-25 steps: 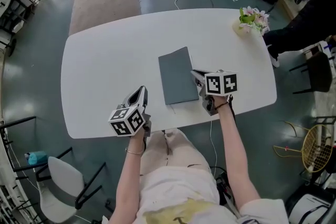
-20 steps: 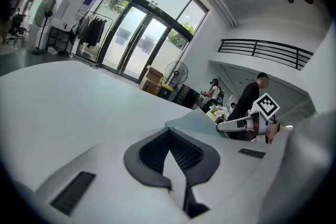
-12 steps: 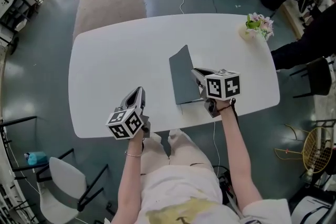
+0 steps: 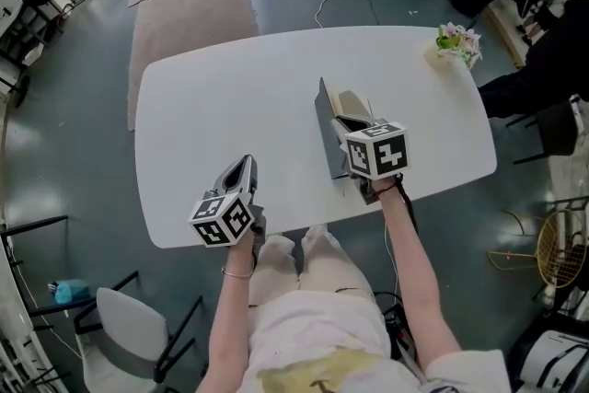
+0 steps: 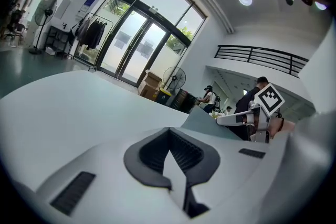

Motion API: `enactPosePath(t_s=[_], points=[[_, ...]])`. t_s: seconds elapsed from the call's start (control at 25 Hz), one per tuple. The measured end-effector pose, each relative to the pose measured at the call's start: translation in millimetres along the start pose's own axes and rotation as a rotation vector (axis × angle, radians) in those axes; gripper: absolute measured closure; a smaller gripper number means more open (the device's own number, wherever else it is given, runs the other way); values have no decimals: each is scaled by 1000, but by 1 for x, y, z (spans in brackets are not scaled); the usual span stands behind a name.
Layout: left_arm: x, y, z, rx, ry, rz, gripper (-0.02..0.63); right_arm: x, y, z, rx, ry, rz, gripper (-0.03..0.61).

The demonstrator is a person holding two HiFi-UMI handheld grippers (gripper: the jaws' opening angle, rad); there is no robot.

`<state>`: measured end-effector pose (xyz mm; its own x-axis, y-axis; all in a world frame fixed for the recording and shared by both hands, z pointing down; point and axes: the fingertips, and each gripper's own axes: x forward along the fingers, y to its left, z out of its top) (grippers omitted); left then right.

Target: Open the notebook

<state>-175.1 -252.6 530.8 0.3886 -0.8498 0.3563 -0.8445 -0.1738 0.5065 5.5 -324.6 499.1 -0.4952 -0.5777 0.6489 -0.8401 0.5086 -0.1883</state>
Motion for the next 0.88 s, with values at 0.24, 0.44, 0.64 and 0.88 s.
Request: enactPosePath(t_s=[0.24, 0.44, 0.64, 0.88], points=[[-12, 18, 8, 4, 7, -17, 614, 19, 40, 3, -110, 25, -61, 549], [-18, 31, 14, 6, 7, -23, 615, 36, 66, 0, -198, 45, -128, 549], [-26, 48, 18, 5, 10, -21, 614, 58, 90, -9, -217, 61, -141, 549], [-35, 61, 18, -2, 7, 3, 614, 95, 110, -34, -280, 103, -154, 549]])
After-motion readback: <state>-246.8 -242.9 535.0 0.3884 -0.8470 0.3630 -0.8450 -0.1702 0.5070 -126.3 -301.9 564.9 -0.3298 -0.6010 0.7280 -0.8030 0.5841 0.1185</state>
